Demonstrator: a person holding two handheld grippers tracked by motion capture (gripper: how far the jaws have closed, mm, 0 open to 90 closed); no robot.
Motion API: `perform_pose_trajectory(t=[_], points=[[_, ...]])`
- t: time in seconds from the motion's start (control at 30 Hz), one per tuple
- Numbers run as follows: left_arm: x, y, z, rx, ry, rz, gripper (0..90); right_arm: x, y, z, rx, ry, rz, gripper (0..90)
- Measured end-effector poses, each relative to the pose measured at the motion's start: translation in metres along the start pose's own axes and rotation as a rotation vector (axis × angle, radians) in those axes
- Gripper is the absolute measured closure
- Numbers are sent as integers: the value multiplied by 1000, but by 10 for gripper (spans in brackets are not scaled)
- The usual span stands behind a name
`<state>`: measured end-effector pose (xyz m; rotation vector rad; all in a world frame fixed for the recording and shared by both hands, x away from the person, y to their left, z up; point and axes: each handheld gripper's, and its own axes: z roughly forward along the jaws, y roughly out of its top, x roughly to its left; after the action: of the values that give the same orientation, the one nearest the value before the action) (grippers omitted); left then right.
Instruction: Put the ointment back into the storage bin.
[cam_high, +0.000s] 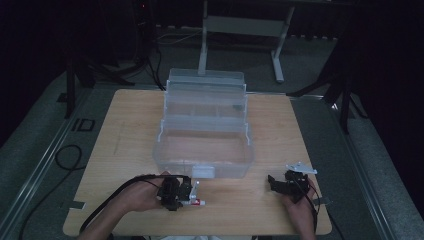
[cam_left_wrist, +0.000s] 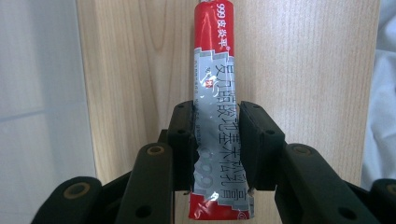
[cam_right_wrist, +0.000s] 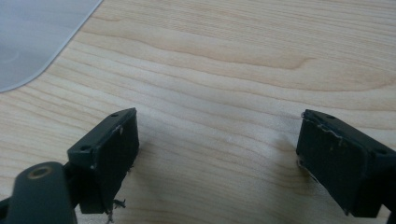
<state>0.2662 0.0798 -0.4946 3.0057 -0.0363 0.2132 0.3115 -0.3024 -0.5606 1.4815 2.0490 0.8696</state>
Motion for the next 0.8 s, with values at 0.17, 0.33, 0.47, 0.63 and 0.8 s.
perform_pose_trajectory(t=[0.17,0.33,0.47,0.63,0.8], points=[[1,-2,-3,-6,5,-6,680,0,0,0,0,0,0,127],[2,-5,-6,-9,5,-9,680,0,0,0,0,0,0,127],[2,-6,-6,-8,12,-13,680,0,0,0,0,0,0,127],[3,-9,-13,-26,21,-23,681,0,0,0,0,0,0,127],[4,-14,-19,-31,36,-36,681,0,0,0,0,0,0,127]])
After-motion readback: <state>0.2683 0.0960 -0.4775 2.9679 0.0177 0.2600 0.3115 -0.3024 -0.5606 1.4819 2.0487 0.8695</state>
